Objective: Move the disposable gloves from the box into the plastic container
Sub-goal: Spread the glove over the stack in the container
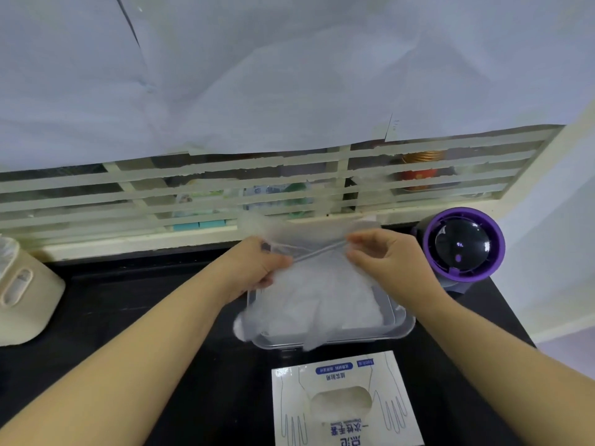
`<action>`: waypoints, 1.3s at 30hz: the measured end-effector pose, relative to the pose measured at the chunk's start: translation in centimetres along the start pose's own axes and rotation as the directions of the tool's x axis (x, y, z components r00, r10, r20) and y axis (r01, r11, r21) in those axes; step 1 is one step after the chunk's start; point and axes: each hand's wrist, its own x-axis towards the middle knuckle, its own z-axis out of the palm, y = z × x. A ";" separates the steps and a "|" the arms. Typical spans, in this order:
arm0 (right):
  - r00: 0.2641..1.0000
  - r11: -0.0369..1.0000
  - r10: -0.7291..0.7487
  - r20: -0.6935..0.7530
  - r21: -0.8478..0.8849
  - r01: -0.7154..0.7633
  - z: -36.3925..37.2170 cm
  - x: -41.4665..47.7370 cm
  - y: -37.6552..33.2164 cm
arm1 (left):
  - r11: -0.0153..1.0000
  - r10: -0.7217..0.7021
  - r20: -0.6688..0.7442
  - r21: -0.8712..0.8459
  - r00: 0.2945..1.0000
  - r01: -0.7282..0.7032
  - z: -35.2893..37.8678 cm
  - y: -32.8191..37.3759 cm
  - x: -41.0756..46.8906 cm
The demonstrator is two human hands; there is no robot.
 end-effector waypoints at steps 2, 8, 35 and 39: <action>0.995 0.986 0.053 0.083 -0.165 -0.039 -0.6 0.7 0.6 | 0.967 0.051 -0.057 0.252 0.997 -0.035 0.3 0.0 0.0; 0.982 0.907 0.153 0.112 -0.411 -0.094 -0.1 1.8 2.3 | 0.701 0.442 -0.457 0.713 0.772 0.021 -0.2 -0.8 -0.1; 0.914 0.304 0.105 0.391 -0.888 0.345 4.4 3.2 2.7 | 0.325 -0.009 0.361 0.883 0.932 -0.339 7.4 -2.1 4.4; 0.819 0.413 0.247 0.517 -0.821 0.394 5.8 4.3 4.7 | 0.417 -0.065 0.407 0.841 0.911 -0.346 7.6 -3.3 4.7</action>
